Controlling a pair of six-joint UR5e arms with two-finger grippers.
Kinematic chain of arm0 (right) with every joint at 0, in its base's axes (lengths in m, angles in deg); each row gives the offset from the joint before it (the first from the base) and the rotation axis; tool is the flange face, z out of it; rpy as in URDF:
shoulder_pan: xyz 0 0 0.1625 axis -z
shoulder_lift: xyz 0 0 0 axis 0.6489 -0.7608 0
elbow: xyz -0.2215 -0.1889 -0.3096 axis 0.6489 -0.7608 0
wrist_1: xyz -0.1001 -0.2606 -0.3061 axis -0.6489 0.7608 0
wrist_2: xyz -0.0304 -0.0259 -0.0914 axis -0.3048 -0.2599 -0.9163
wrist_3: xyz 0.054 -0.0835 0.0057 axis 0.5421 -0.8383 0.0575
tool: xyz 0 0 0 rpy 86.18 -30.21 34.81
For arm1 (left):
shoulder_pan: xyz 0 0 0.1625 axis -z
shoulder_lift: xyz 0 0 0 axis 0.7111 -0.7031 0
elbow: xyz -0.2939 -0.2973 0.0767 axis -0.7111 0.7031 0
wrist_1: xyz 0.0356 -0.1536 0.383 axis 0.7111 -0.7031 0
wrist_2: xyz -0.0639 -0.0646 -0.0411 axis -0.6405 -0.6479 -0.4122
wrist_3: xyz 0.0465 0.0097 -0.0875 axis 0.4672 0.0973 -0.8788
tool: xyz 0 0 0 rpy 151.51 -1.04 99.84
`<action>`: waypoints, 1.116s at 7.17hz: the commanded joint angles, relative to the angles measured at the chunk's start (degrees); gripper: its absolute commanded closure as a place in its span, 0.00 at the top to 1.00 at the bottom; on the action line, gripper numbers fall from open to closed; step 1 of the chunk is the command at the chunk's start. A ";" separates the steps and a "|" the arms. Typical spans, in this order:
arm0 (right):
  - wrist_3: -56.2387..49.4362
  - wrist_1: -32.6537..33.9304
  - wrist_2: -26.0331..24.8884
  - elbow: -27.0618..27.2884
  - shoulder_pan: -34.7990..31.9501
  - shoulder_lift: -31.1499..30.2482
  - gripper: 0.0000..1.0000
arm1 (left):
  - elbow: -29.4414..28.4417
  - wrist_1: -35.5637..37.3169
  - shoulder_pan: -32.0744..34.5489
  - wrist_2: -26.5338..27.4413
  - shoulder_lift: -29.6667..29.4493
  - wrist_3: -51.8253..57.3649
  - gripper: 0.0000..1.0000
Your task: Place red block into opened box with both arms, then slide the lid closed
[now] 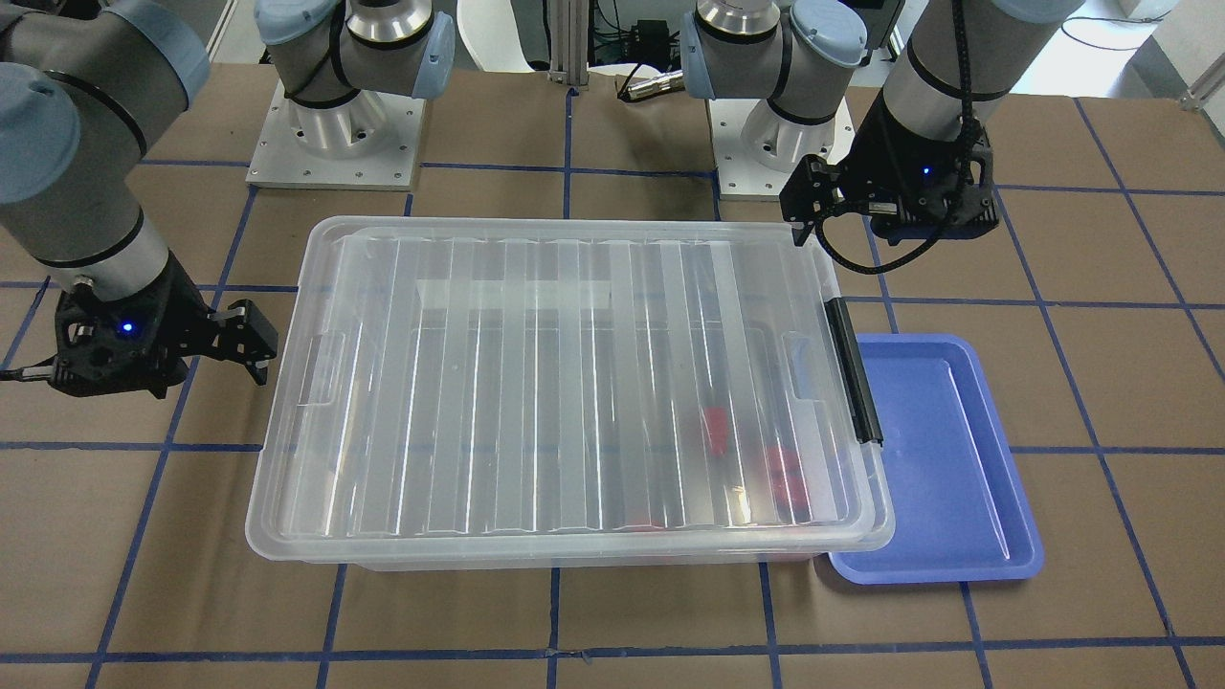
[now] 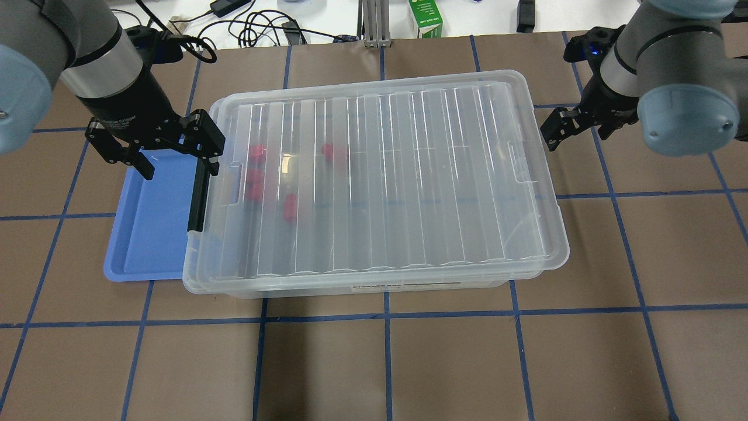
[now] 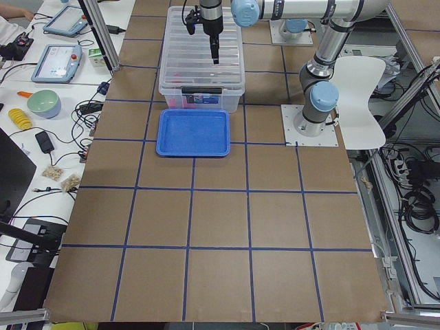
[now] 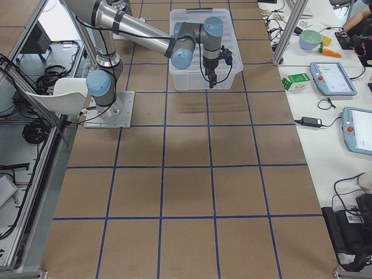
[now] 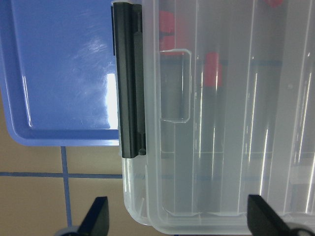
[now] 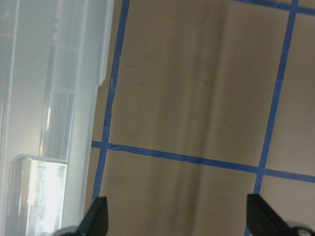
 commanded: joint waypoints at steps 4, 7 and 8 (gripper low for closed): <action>5.76 -24.59 0.02 -13.54 -1.21 -7.64 1.00 | 0.02 0.09 0.09 -0.13 -0.11 -0.91 1.00; 16.68 -23.91 -1.12 -13.80 -9.55 -7.39 1.00 | 0.02 0.01 0.09 0.31 0.15 -0.12 1.00; 16.88 -23.73 -1.03 -13.80 -9.56 -7.30 1.00 | -0.07 0.01 0.09 0.31 0.15 -0.12 1.00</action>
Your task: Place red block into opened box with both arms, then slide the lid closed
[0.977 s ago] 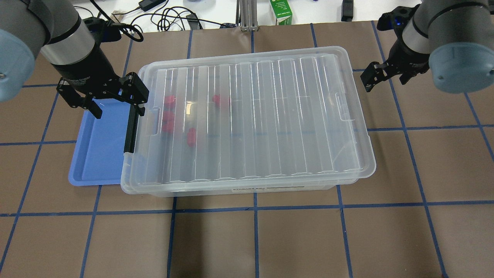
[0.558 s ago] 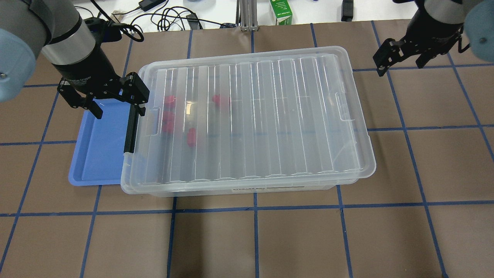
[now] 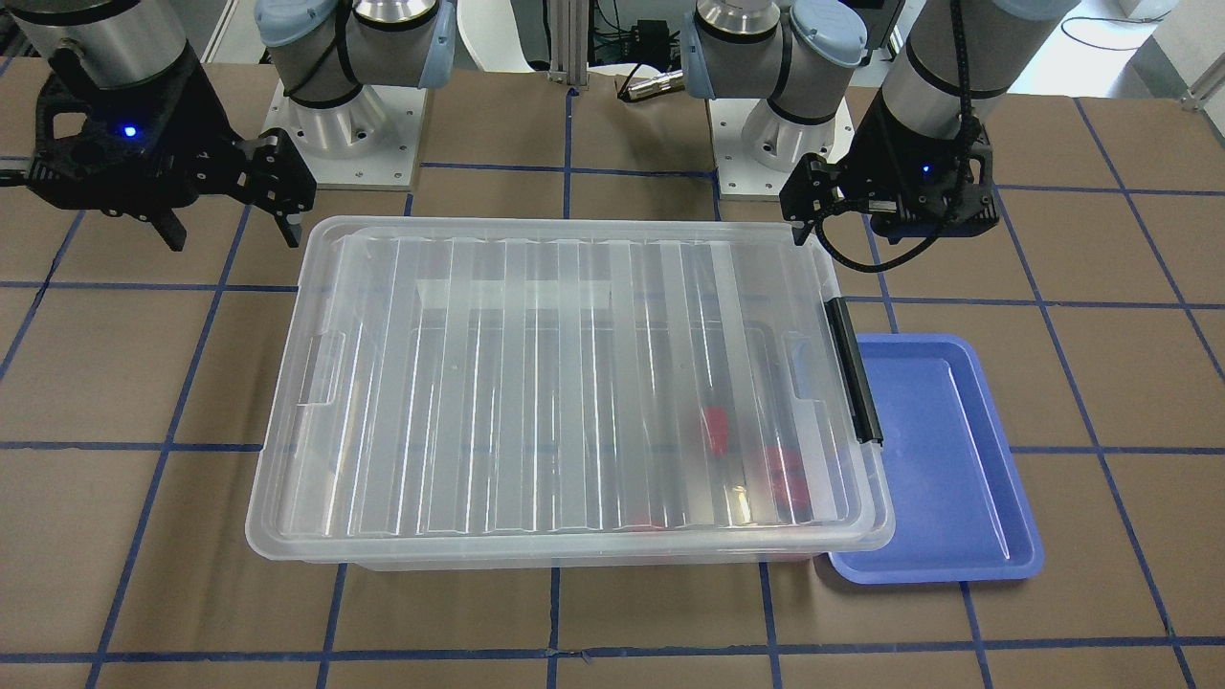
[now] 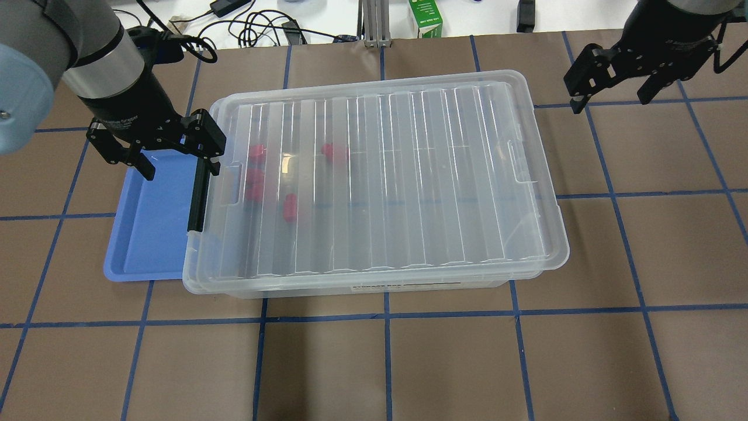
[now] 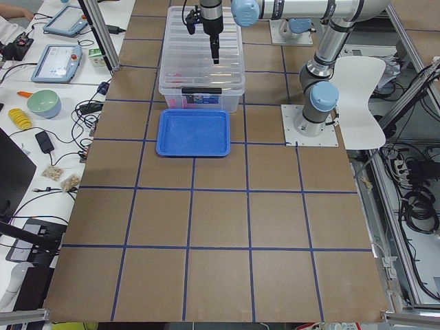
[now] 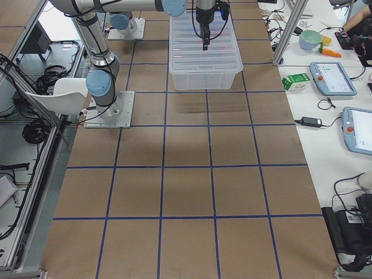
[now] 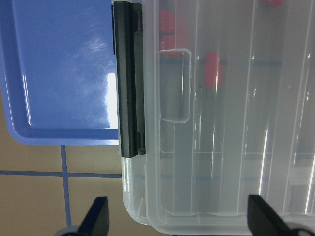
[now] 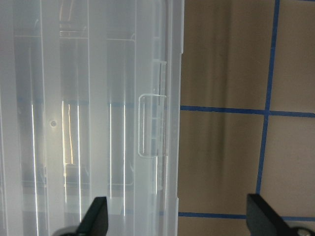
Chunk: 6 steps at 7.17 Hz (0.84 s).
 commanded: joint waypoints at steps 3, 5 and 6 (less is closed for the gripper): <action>2.02 0.18 0.16 0.19 -1.13 0.05 1.00 | 0.02 0.00 -0.09 0.05 0.12 0.11 1.00; 2.02 0.27 0.16 0.37 -1.04 0.14 1.00 | -0.07 0.00 -0.09 0.05 0.21 0.28 1.00; 2.02 0.27 0.16 0.37 -1.13 0.14 1.00 | -0.07 0.00 -0.09 0.05 0.21 0.37 1.00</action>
